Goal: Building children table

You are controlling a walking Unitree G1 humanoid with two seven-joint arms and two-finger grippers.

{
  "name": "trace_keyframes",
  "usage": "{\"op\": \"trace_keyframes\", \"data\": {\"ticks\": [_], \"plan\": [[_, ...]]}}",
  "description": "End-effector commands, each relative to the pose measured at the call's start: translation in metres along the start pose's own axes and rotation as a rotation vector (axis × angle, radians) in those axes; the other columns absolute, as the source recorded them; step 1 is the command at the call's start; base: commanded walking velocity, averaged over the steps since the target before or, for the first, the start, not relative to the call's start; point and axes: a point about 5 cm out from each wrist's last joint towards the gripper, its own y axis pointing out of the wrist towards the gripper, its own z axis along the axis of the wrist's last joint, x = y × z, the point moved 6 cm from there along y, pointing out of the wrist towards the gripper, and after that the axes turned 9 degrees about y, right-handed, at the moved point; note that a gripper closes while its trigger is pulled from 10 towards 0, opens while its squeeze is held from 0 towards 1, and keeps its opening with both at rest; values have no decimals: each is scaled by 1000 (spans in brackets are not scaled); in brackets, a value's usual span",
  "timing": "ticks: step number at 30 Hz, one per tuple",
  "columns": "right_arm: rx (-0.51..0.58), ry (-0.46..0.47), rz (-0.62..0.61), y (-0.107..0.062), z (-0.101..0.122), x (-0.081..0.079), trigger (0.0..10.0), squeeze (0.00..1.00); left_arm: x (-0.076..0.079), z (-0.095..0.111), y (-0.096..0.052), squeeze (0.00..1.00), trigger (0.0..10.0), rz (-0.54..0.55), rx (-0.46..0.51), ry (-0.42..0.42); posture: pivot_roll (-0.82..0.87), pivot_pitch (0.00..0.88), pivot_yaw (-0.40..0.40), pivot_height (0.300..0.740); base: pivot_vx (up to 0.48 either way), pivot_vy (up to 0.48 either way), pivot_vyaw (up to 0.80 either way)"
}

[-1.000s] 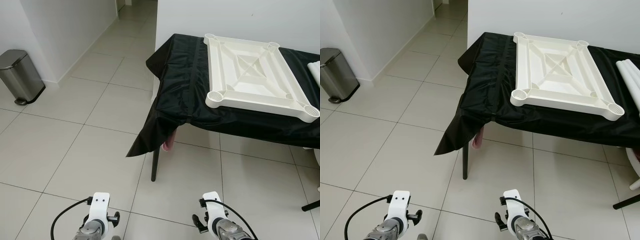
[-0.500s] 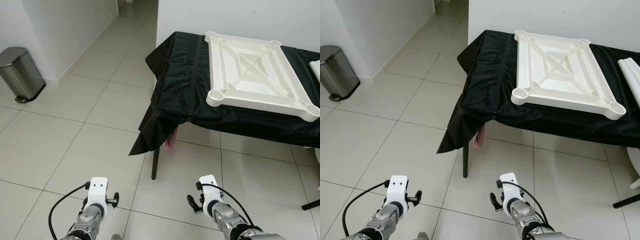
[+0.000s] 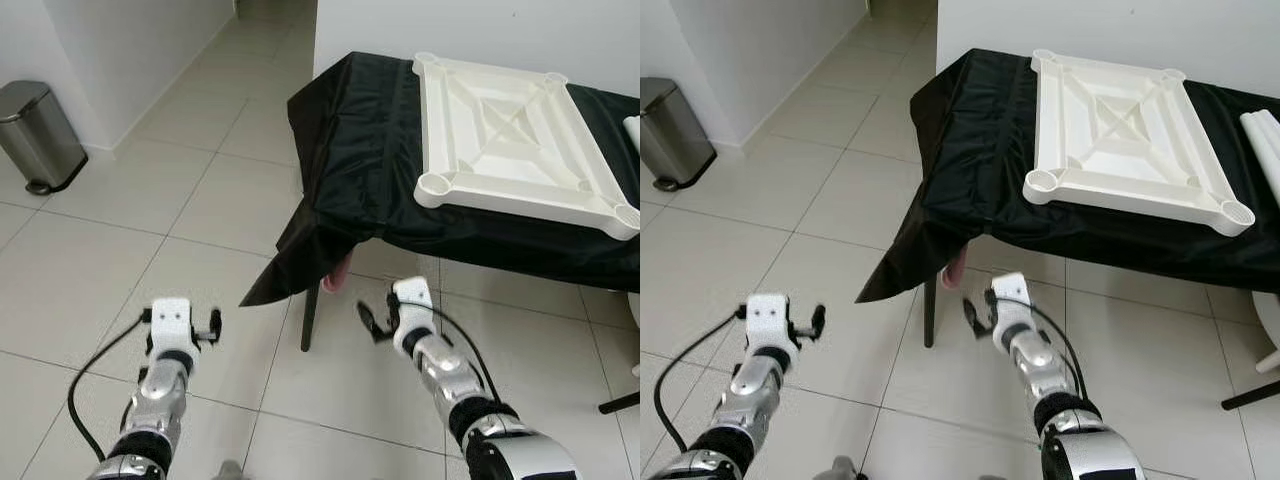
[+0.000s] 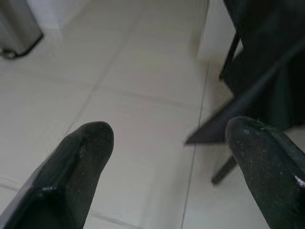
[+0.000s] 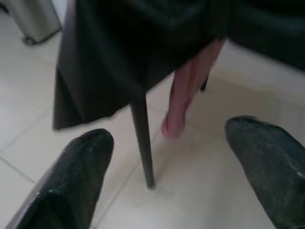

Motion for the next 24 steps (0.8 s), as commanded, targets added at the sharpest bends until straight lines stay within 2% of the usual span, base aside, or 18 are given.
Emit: {"op": "trace_keyframes", "data": {"ticks": [1,3,7,8,10,15,16,17,19,21,22,23,24], "plan": [[60,25,5,3,17,1,10000,0,2,15,0,0,10000,-70,51,5,28,87,-31,740,0,0,0],[60,25,5,3,17,1,10000,0,2,15,0,0,10000,-70,51,5,28,87,-31,740,0,0,0],[267,-4,27,6,81,0,10000,0,-18,84,-1,0,10000,5,238,-5,34,79,-33,740,0,0,0],[267,-4,27,6,81,0,10000,0,-18,84,-1,0,10000,5,238,-5,34,79,-33,740,0,0,0],[334,-10,36,1,103,0,10000,0,-16,109,-7,0,10000,1,306,-17,33,75,-33,740,0,0,0],[351,-14,39,-1,109,-1,10000,0,-14,116,-10,0,10000,-6,325,-20,32,72,-31,740,0,0,0],[366,-27,46,-4,113,-4,10000,0,-10,120,-13,0,10000,-9,335,-16,27,70,-27,740,0,0,0],[369,-86,48,-10,109,-9,10000,0,-2,122,-19,0,10000,-15,330,-21,21,64,-21,740,0,0,0],[377,-114,46,-13,109,-11,10000,0,0,123,-21,0,10000,-13,327,-17,21,64,-21,740,0,0,0],[397,-114,53,-15,116,-14,10000,0,0,125,-22,0,10000,-17,324,-42,18,63,-20,740,0,0,0],[424,-81,70,-19,127,-18,10000,0,-2,132,-24,0,10000,-19,332,-71,20,63,-22,740,0,0,0],[424,-81,70,-19,127,-18,10000,0,-2,132,-24,0,10000,-19,332,-71,20,63,-22,740,0,0,0],[403,-66,51,-18,121,-13,10000,0,-1,127,-22,0,10000,-23,313,-32,20,61,-23,740,0,0,0]]}}
